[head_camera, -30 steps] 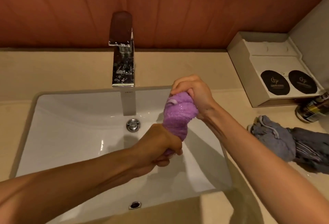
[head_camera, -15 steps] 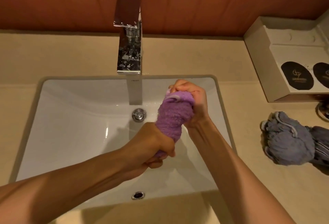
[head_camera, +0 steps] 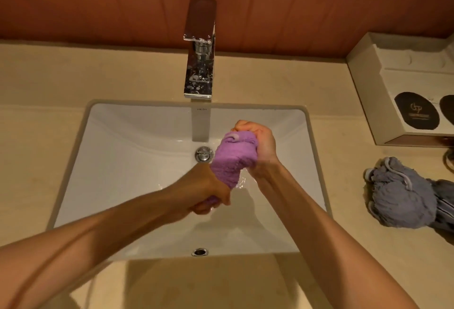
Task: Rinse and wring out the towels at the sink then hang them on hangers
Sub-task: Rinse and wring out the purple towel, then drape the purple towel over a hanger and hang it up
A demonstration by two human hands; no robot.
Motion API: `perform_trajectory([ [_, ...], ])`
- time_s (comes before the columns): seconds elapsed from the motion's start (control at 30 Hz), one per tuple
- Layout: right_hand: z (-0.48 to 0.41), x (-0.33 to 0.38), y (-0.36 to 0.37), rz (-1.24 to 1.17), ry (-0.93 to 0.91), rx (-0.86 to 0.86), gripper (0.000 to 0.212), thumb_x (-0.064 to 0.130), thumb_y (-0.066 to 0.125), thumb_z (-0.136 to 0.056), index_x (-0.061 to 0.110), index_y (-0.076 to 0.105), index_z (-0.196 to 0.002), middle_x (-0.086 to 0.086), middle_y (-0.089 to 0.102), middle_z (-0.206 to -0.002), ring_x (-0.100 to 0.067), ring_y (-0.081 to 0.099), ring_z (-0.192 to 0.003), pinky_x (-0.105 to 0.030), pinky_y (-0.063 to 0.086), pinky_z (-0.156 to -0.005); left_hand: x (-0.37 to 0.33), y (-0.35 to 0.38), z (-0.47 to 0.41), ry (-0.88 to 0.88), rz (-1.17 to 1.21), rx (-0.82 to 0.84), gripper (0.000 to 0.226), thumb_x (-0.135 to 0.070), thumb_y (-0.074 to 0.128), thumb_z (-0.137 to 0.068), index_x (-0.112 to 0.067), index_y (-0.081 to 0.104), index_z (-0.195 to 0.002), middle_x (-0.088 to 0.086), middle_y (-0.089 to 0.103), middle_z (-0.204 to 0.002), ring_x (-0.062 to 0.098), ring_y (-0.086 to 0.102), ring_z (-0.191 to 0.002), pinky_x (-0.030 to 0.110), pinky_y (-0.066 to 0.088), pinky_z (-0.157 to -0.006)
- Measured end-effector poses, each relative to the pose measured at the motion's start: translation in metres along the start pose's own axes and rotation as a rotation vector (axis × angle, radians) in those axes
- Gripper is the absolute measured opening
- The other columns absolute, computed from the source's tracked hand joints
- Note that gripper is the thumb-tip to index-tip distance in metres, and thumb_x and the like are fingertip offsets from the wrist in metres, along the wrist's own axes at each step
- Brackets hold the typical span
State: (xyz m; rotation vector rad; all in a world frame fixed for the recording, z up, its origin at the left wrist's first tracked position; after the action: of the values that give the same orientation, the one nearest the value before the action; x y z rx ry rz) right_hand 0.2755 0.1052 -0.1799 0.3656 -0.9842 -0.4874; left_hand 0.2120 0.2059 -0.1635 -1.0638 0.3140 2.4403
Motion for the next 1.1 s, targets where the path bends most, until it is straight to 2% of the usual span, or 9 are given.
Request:
perform_trajectory([
  [0.17, 0.005, 0.010, -0.002, 0.352, -0.039, -0.189, 0.033, 0.001, 0.047, -0.084, 0.012, 0.051, -0.053, 0.004, 0.053, -0.045, -0.013, 0.053, -0.049, -0.022, 0.041, -0.052, -0.011, -0.033, -0.011, 0.100, -0.482, -0.140, 0.023, -0.001, 0.069, -0.067, -0.016, 0.052, -0.063, -0.002, 0.056, -0.057, 0.010, 0.046, -0.041, 0.018, 0.038, -0.040],
  [0.23, 0.014, 0.013, 0.005, 0.598, -0.045, -0.192, 0.033, 0.005, 0.047, -0.086, 0.014, 0.050, -0.055, 0.004, 0.049, -0.048, -0.015, 0.048, -0.053, -0.023, 0.036, -0.052, -0.011, -0.044, -0.006, 0.130, -0.749, -0.241, 0.026, -0.010, 0.070, -0.069, -0.020, 0.047, -0.077, -0.002, 0.056, -0.075, 0.012, 0.053, -0.059, 0.021, 0.042, -0.052],
  [0.3, 0.018, 0.015, 0.012, 0.778, -0.046, -0.186, 0.024, 0.008, 0.046, -0.087, 0.012, 0.054, -0.065, -0.001, 0.050, -0.059, -0.015, 0.048, -0.058, -0.023, 0.035, -0.054, -0.011, -0.054, -0.002, 0.155, -0.796, -0.318, 0.036, -0.012, 0.071, -0.072, -0.017, 0.044, -0.095, 0.001, 0.053, -0.089, 0.019, 0.052, -0.077, 0.024, 0.039, -0.056],
  [0.5, 0.058, 0.017, 0.070, 0.890, -0.112, -0.077, 0.013, 0.018, 0.050, -0.090, 0.013, 0.058, -0.081, -0.004, 0.057, -0.076, -0.018, 0.051, -0.072, -0.030, 0.039, -0.067, -0.003, -0.091, 0.051, 0.262, -0.368, -0.663, 0.048, 0.004, 0.075, -0.065, -0.005, 0.055, -0.107, 0.009, 0.058, -0.095, 0.020, 0.052, -0.079, 0.021, 0.037, -0.054],
  [0.63, 0.102, 0.004, 0.124, 0.886, -0.084, 0.188, 0.007, 0.017, 0.050, -0.093, 0.015, 0.056, -0.091, 0.003, 0.051, -0.069, -0.008, 0.045, -0.061, -0.020, 0.034, -0.052, 0.023, -0.112, 0.116, 0.304, -0.148, -0.923, 0.046, 0.011, 0.073, -0.061, -0.006, 0.059, -0.101, 0.013, 0.062, -0.094, 0.024, 0.056, -0.079, 0.024, 0.041, -0.062],
  [0.77, 0.143, -0.018, 0.169, 0.925, -0.109, 0.427, 0.005, 0.015, 0.054, -0.087, 0.020, 0.056, -0.089, 0.004, 0.052, -0.071, -0.007, 0.046, -0.059, -0.018, 0.037, -0.052, 0.041, -0.121, 0.203, 0.356, -0.133, -1.298, 0.049, 0.008, 0.072, -0.063, -0.010, 0.061, -0.107, 0.015, 0.056, -0.112, 0.028, 0.056, -0.100, 0.020, 0.038, -0.074],
  [0.97, 0.252, -0.097, 0.228, 0.847, -0.028, 0.913, 0.012, 0.005, 0.060, -0.085, 0.017, 0.062, -0.083, 0.000, 0.060, -0.074, -0.010, 0.054, -0.061, -0.021, 0.042, -0.057, 0.121, -0.063, 0.370, 0.298, 0.028, -1.820, 0.046, 0.004, 0.063, -0.076, -0.006, 0.054, -0.120, 0.012, 0.042, -0.121, 0.019, 0.047, -0.108, 0.014, 0.032, -0.087],
  [1.03, 0.301, -0.128, 0.249, 0.793, -0.017, 1.069, 0.016, 0.002, 0.060, -0.085, 0.017, 0.062, -0.080, 0.002, 0.061, -0.071, -0.005, 0.056, -0.058, -0.018, 0.045, -0.056, 0.163, -0.043, 0.418, 0.274, 0.274, -1.928, 0.060, 0.006, 0.063, -0.077, -0.007, 0.042, -0.132, 0.004, 0.038, -0.120, 0.013, 0.045, -0.104, 0.019, 0.035, -0.096],
  [1.1, 0.362, -0.167, 0.268, 0.757, -0.021, 1.262, 0.020, -0.002, 0.060, -0.084, 0.016, 0.062, -0.076, 0.008, 0.063, -0.065, 0.000, 0.057, -0.056, -0.014, 0.046, -0.054, 0.212, -0.012, 0.467, 0.376, 0.705, -1.925, 0.062, 0.005, 0.057, -0.082, -0.008, 0.031, -0.137, 0.003, 0.046, -0.117, 0.016, 0.053, -0.097, 0.037, 0.048, -0.093],
])
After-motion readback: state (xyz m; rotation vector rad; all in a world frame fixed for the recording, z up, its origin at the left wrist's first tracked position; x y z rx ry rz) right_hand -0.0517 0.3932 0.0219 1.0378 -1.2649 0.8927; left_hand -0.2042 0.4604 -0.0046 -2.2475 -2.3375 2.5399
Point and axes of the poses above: each hand's wrist, its own z-axis away from the middle knuckle, its own y-axis out of the palm, x = y × z, the point moved 6 cm from there along -z, towards the middle knuckle
